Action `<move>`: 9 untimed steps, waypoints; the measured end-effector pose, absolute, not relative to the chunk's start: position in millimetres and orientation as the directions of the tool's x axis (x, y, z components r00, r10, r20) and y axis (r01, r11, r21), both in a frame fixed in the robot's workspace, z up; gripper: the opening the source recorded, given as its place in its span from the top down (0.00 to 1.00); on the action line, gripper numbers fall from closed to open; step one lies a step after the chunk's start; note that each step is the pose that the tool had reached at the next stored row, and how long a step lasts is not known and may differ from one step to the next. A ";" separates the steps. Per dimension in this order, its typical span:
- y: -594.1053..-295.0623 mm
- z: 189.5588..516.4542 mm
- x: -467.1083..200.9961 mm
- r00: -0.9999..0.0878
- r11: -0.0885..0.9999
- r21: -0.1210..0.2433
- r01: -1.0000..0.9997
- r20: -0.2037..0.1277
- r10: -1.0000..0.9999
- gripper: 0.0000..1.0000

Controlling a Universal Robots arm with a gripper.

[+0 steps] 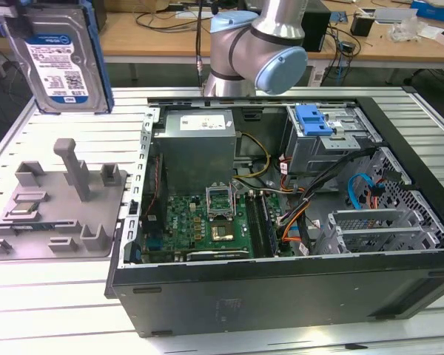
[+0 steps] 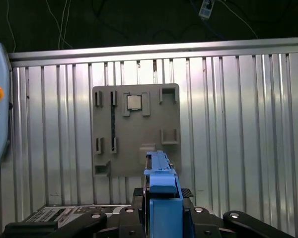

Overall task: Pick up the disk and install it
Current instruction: 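Pick up the disk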

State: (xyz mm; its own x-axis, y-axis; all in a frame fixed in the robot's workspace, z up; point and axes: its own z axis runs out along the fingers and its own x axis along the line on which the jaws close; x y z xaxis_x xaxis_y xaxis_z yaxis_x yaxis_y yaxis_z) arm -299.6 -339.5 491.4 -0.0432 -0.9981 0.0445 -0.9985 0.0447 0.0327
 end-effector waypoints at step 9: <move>-356.7 492.9 -253.9 -0.043 0.045 0.033 -0.998 0.044 -0.998 0.63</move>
State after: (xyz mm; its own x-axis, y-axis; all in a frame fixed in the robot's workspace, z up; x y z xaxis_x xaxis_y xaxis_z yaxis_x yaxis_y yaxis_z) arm -253.9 -356.7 492.9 -0.0431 -0.9981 0.0445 -0.9985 0.0446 0.0328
